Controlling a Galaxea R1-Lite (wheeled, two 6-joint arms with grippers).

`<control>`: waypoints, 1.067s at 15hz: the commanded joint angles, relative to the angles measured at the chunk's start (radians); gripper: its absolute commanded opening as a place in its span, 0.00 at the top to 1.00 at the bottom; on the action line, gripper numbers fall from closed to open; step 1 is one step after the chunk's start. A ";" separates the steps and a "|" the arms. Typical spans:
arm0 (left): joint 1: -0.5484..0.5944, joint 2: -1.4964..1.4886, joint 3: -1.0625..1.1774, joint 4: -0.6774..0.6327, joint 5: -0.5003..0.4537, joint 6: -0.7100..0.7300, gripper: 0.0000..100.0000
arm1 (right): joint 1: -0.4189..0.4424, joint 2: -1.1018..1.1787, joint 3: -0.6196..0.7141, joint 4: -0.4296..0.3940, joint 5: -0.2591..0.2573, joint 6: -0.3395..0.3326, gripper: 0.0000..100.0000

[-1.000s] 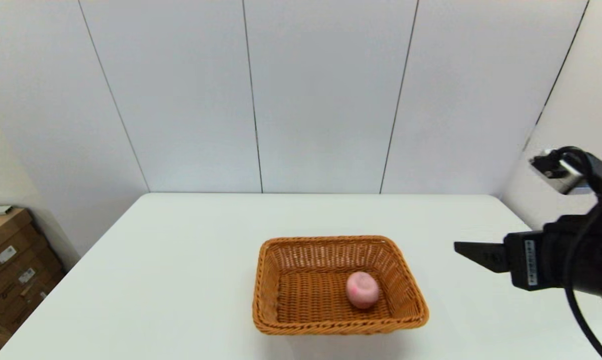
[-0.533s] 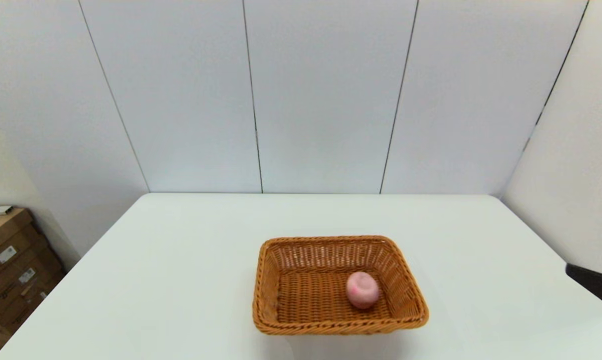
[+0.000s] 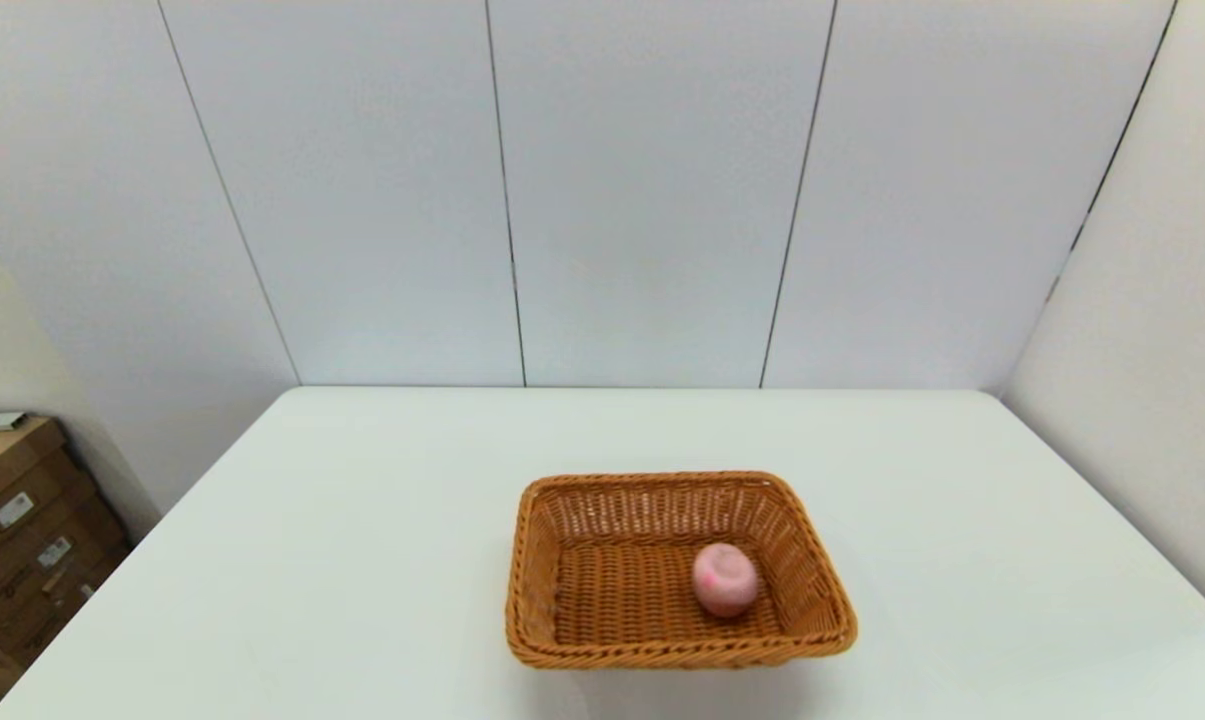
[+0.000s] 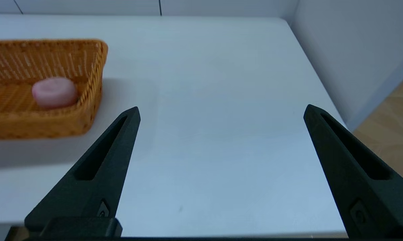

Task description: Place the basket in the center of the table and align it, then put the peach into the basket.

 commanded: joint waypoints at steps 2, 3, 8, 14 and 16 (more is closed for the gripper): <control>0.000 0.000 0.000 0.002 0.000 0.000 0.00 | 0.001 -0.225 0.060 0.090 0.026 -0.003 0.00; 0.000 0.000 0.000 0.002 0.000 0.000 0.00 | 0.001 -0.234 0.078 0.085 0.040 -0.007 0.00; 0.000 0.000 0.000 0.002 0.000 0.000 0.00 | 0.001 -0.269 0.094 0.084 0.071 0.001 0.00; 0.000 0.000 0.000 0.002 0.000 -0.002 0.00 | 0.001 -0.269 0.094 0.084 0.064 0.010 0.00; 0.000 0.000 0.000 0.002 0.000 0.000 0.00 | 0.001 -0.269 0.095 0.082 0.063 0.023 0.00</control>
